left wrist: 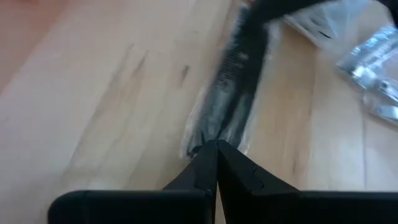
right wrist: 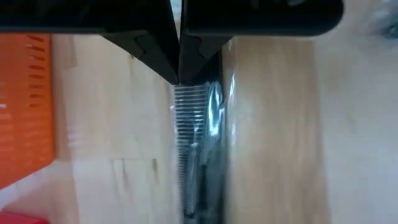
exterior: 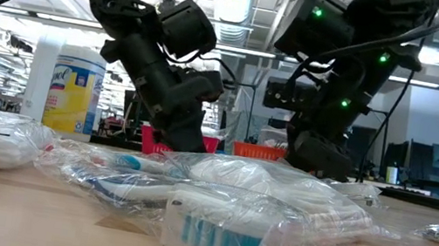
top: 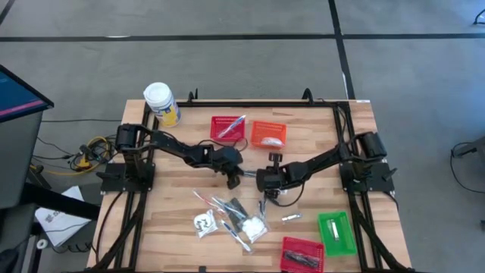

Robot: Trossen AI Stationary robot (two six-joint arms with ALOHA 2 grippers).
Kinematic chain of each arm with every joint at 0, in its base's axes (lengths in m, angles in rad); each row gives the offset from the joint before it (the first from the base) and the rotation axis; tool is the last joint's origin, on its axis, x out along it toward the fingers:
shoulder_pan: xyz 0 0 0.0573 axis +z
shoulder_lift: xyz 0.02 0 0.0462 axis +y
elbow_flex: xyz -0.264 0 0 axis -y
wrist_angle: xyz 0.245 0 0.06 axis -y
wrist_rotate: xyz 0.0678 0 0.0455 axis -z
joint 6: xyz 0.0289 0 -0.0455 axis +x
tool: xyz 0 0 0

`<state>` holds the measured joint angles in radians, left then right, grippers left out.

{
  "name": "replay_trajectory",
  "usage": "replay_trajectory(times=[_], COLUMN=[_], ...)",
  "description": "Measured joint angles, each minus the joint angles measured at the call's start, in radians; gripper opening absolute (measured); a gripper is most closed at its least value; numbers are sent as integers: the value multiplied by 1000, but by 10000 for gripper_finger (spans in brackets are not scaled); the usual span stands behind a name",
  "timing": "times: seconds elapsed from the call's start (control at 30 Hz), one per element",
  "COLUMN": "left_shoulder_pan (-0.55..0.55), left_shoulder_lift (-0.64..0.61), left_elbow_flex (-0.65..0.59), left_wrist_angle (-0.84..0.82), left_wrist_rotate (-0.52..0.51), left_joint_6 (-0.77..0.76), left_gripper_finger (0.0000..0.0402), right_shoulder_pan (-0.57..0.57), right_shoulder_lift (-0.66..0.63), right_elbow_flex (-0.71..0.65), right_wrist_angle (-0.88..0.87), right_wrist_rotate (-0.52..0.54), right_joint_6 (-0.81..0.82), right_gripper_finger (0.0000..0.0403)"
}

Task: Pick & Place Travel size toiletries
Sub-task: Put the black hair comb into the bottom red bin

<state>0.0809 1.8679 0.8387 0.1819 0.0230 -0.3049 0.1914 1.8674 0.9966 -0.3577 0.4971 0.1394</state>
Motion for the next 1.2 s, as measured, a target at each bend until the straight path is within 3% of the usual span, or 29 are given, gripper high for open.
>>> replay_trajectory(times=[0.27,0.67,0.97,1.2], left_shoulder_pan=[6,8,32,31], left_shoulder_lift=[0,1,0,0], left_elbow_flex=[0,-1,-1,-1], left_wrist_angle=[-25,-62,-100,-100], left_wrist_rotate=[-51,-10,-54,-59], left_joint_6=[-49,-68,-122,-142], left_gripper_finger=[1,1,1,1], right_shoulder_pan=[25,-10,49,41], right_shoulder_lift=[-1,-1,-91,-43], right_elbow_flex=[1,1,-1,0], right_wrist_angle=[2,21,64,56], right_wrist_rotate=[-33,-51,-26,-154], right_joint_6=[1,4,-12,-14], right_gripper_finger=[0,0,0,0])
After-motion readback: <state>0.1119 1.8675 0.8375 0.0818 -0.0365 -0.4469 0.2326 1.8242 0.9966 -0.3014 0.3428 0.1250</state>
